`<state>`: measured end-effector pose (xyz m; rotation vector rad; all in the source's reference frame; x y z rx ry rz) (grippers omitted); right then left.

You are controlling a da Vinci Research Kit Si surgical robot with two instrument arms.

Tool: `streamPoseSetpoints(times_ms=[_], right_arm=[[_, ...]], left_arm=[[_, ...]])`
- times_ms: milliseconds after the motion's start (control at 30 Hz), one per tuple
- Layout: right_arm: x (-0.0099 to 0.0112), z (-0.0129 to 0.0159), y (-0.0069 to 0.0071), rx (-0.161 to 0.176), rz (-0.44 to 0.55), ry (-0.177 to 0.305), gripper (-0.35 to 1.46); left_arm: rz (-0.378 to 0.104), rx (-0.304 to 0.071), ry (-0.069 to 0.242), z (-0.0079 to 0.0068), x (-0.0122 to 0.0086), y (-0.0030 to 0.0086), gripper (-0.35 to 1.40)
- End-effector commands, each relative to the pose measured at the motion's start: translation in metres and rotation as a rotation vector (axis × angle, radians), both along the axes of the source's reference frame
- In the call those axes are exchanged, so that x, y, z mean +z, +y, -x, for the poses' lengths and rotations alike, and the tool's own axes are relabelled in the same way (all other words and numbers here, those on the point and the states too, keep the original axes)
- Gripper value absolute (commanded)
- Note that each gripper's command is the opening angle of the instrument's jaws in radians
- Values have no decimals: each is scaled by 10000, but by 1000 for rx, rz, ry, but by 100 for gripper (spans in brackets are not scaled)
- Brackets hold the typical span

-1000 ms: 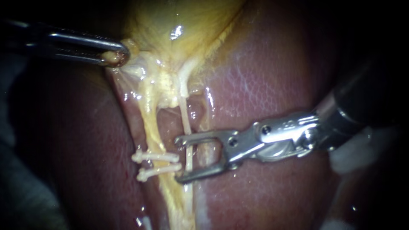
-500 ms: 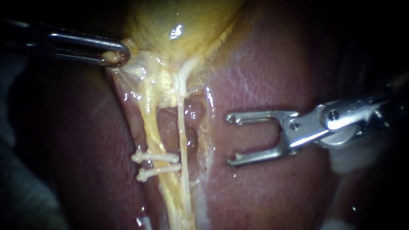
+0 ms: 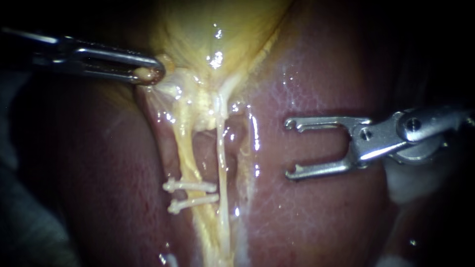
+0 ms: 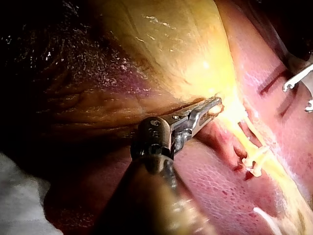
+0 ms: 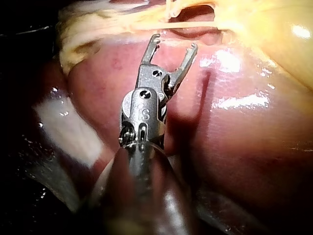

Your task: Going back second clip left tube

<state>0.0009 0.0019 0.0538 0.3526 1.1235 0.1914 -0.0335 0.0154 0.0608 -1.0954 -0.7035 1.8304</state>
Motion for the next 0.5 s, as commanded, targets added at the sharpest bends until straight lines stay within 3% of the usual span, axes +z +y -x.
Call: streamPoseSetpoints(times_ms=[33, 233, 500], right_arm=[[0, 1, 0, 0, 0, 0, 50], [-1, 3, -1, -1, 1, 1, 50], [-1, 4, -2, 0, 2, 0, 50]], left_arm=[[-4, 1, -2, 3, 5, -2, -35], [-22, 14, 2, 14, 28, -14, -35], [-23, 15, 1, 14, 28, -12, -35]])
